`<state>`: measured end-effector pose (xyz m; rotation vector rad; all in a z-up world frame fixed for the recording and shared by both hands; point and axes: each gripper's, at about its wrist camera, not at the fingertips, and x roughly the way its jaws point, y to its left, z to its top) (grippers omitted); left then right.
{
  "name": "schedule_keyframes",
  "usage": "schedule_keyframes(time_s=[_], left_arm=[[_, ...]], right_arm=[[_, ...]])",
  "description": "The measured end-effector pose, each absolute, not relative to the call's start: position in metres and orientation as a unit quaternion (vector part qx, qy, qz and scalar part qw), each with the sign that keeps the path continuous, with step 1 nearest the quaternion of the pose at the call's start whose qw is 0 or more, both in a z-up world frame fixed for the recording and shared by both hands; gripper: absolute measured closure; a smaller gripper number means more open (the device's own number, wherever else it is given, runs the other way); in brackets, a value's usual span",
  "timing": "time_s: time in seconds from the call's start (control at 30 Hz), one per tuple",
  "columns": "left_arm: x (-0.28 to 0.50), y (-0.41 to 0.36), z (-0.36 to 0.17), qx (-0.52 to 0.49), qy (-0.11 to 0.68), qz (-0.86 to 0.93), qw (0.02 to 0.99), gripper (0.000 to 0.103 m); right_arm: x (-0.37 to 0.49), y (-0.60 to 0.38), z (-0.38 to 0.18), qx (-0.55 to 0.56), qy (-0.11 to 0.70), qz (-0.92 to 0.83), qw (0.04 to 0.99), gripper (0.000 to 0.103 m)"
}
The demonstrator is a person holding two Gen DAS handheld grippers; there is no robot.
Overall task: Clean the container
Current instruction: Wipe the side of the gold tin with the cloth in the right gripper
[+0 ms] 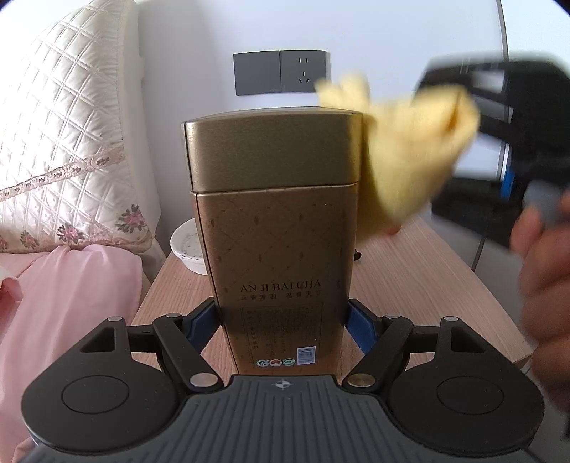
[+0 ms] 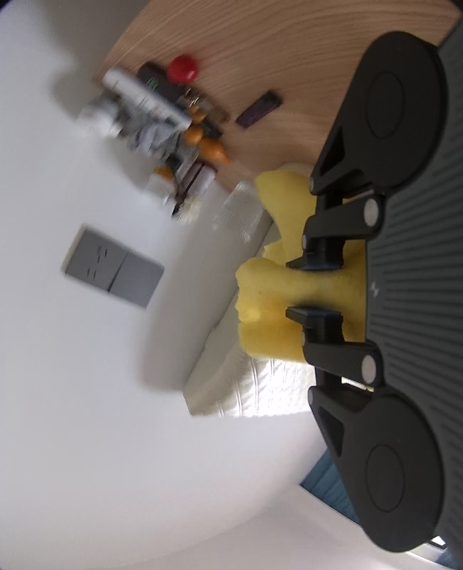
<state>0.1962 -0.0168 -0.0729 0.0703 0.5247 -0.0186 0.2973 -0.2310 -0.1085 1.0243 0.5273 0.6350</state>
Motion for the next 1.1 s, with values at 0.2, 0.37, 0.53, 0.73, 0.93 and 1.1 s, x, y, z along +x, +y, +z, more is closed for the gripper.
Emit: schedule_keyframes(time_s=[0.2,0.37,0.53,0.73,0.93,1.1], left_arm=[[0.197,-0.020,-0.073,0.040,0.261,-0.001,0.964,0.024],[0.196,-0.021,-0.073,0.044,0.262,0.002,0.964,0.023],[0.196,-0.020,-0.073,0.042,0.261,-0.001,0.964,0.023],[0.195,-0.018,-0.074,0.043,0.260,-0.002,0.965,0.023],[0.194,-0.018,-0.075,0.043,0.259,-0.003,0.965,0.023],[0.193,-0.017,-0.076,0.045,0.258,-0.005,0.965,0.023]], right_arm=[[0.300,-0.231,-0.143,0.494,0.282,0.279,0.774,0.082],[0.301,-0.229,-0.123,0.493,0.262,0.304,0.772,0.081],[0.301,-0.228,-0.115,0.486,0.242,0.325,0.774,0.081],[0.298,-0.230,-0.156,0.501,0.266,0.305,0.765,0.081],[0.300,-0.232,-0.152,0.504,0.265,0.314,0.760,0.081],[0.298,-0.232,-0.115,0.497,0.219,0.351,0.762,0.080]])
